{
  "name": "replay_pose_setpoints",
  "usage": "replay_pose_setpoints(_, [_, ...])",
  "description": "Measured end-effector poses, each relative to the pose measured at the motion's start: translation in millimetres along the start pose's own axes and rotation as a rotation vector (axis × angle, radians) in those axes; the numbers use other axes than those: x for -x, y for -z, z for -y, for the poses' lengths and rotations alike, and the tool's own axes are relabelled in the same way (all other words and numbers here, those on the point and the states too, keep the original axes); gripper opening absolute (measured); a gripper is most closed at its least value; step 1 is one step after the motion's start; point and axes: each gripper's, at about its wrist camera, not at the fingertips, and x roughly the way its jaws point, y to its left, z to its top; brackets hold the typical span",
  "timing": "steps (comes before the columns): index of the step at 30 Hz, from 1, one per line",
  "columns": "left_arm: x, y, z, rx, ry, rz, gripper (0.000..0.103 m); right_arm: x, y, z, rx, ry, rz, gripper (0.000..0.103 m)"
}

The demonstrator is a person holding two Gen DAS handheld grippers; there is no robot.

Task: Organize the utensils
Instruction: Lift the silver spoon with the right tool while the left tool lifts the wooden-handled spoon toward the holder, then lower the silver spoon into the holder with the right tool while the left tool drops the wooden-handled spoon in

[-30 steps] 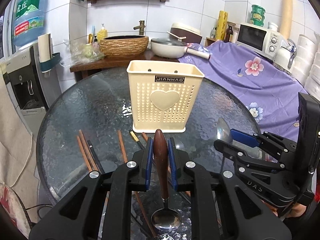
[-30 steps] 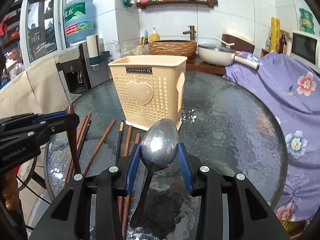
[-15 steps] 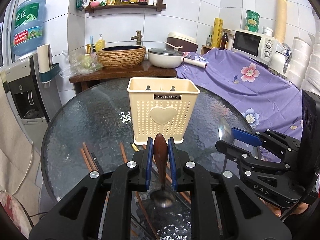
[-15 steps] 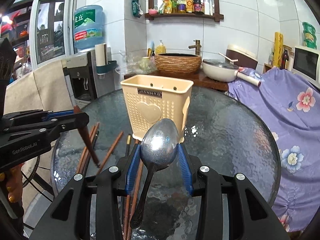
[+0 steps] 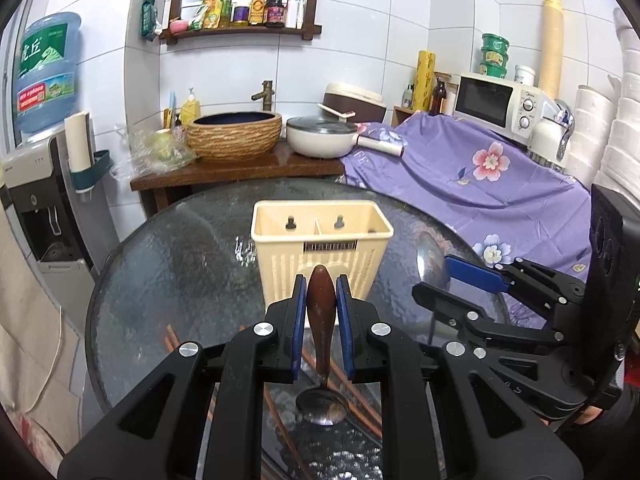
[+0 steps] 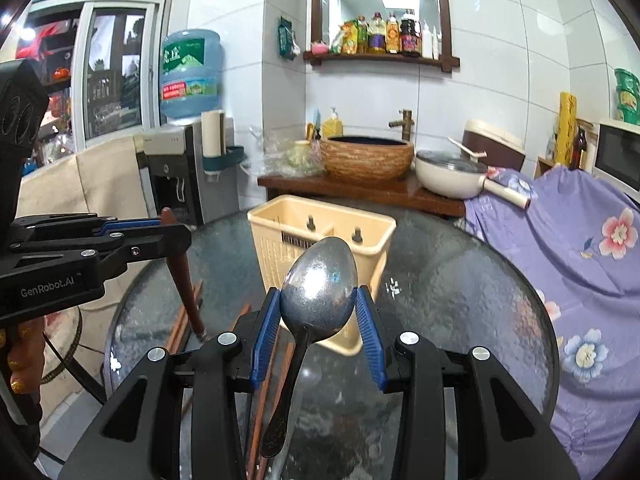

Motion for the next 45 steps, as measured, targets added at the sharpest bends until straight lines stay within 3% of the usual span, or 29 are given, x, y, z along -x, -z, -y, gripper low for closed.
replay_pose_setpoints(12, [9.0,-94.6,-5.4,-0.016,0.006,0.106,0.016,-19.5,-78.7,12.2,0.027,0.043,0.115,0.038])
replay_pose_setpoints(16, [8.5,-128.7,-9.6,-0.003,-0.017,0.169,0.016,-32.4,-109.1,21.2,0.019,0.082,0.157,0.038])
replay_pose_setpoints(21, [-13.0,-149.9,-16.8,0.020,-0.072,0.202,0.016,-51.1,-123.1,26.3,0.036,0.123,0.191,0.038])
replay_pose_setpoints(27, [-52.8,-150.1,-21.6,0.039,-0.100,0.175,0.016,-75.0,-115.8,29.0,0.062,0.159,0.191,0.038])
replay_pose_setpoints(33, [-81.4,-128.1,-26.3,0.049,-0.111,0.128,0.016,-86.9,-97.3,31.3,0.056,0.156,0.167,0.038])
replay_pose_setpoints(45, [-105.6,-84.2,-34.3,0.067,-0.095,0.040,0.016,-95.8,-58.2,24.5,0.063,0.115,0.085,0.038])
